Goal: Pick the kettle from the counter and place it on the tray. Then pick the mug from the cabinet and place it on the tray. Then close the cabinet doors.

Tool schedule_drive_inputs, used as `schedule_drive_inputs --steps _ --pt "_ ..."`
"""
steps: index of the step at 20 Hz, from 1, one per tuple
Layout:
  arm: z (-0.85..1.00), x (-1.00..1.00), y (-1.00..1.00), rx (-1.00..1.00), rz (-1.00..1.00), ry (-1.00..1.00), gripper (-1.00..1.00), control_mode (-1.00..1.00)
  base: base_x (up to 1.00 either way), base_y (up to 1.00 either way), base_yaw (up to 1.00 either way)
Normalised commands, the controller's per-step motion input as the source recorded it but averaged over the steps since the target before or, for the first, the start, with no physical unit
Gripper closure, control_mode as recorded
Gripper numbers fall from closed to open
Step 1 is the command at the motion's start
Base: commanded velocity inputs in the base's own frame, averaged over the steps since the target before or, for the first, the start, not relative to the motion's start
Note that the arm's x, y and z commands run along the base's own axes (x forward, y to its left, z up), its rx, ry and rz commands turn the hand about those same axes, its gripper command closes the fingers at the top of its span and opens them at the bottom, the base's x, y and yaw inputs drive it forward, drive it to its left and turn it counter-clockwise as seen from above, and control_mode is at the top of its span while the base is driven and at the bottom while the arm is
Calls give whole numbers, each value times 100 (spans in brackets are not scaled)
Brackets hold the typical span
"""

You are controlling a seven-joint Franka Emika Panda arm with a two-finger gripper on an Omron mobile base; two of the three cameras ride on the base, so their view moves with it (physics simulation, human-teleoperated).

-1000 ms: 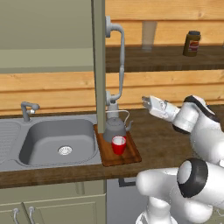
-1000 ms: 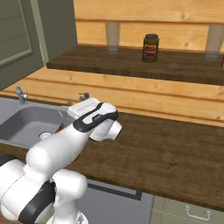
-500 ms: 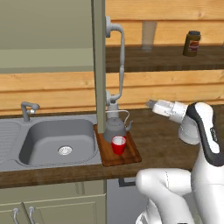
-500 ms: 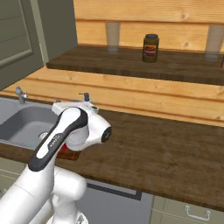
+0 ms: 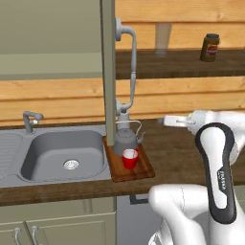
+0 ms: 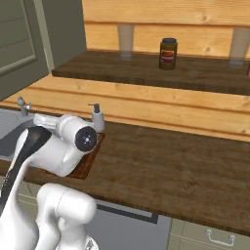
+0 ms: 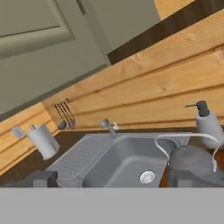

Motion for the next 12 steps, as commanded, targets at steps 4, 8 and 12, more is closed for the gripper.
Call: schedule_drive_inputs --steps 4,8,12 --pt "7 -74 -8 -22 -6 28 -100 -100 0 0 0" --pt "-15 -30 0 -13 -4 28 -100 -100 0 0 0" --pt "-19 -3 0 -8 0 12 -100 -100 0 0 0"
